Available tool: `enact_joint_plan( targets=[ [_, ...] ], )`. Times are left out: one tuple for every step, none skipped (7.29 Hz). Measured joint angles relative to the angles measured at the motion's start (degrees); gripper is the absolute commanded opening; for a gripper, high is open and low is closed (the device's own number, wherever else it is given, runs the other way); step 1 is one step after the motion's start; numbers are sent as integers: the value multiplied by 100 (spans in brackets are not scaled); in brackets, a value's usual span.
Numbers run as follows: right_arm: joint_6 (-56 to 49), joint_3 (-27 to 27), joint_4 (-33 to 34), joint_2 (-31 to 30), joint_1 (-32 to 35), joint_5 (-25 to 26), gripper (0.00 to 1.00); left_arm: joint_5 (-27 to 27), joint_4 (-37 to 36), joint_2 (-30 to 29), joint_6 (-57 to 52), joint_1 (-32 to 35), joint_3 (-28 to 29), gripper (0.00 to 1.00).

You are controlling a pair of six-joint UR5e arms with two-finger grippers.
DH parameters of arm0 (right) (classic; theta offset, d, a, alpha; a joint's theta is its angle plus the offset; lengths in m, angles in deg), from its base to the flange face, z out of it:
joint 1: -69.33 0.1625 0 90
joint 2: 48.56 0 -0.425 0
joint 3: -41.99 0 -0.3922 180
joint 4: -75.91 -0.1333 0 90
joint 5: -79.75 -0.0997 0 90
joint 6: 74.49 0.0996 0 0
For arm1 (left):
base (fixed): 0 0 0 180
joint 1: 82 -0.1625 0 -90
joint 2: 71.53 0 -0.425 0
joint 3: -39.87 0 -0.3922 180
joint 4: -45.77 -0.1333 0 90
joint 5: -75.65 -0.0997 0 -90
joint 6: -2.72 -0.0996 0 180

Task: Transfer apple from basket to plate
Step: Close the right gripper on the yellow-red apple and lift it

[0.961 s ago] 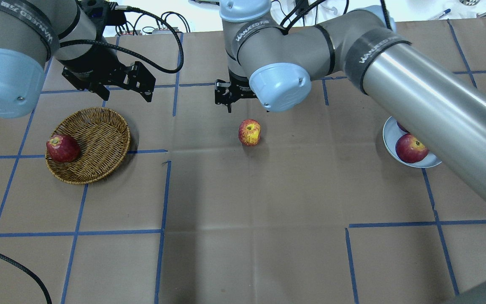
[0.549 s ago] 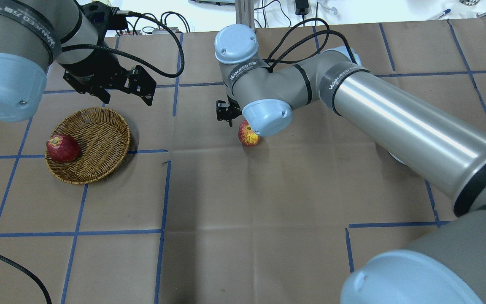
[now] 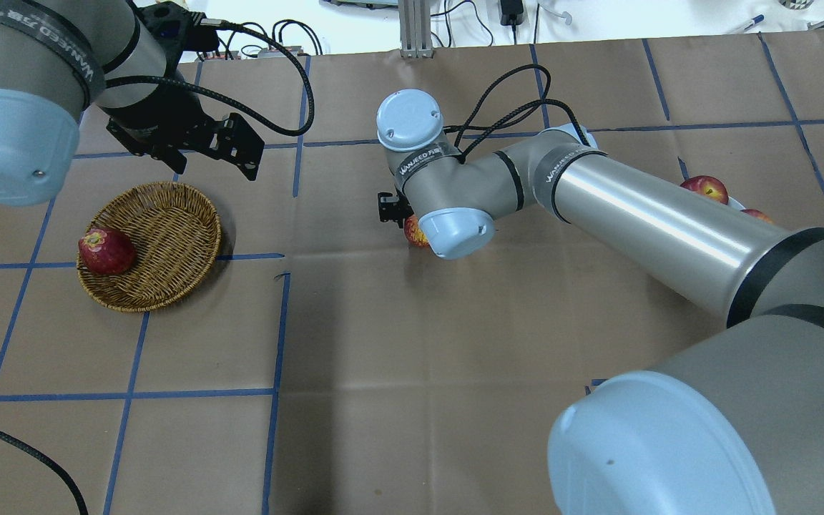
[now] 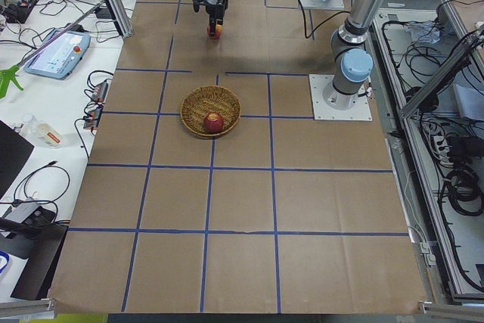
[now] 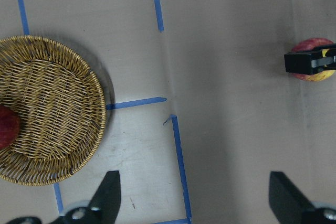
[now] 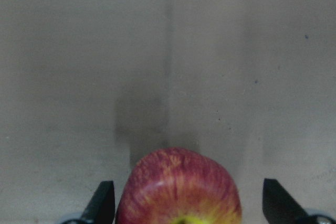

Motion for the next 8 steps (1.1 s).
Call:
enact_joint_plan(
  targets=[
    [-2,10,-7,17,14,-11,100,-20,7,10,-105,4,2,99],
    [1,15,-26,17,38,-18,87,-81,12,28,-153,7,-1,99],
    [5,16,-36,14,55,-21,76,-164,15,48,-176,9,-5,99],
    [9,12,-37,10,61,-11,65,-228,18,62,-185,10,-7,99],
    [7,-6,-36,1,60,13,61,-290,22,67,-186,13,-9,99],
    [1,-39,-30,-24,42,31,61,-318,26,62,-185,26,-9,99],
    [-3,-88,-35,-93,9,39,62,-326,35,42,-183,42,-9,99],
    [-4,-172,-139,-227,-17,40,62,-327,50,18,-179,49,-10,99]
  ],
)
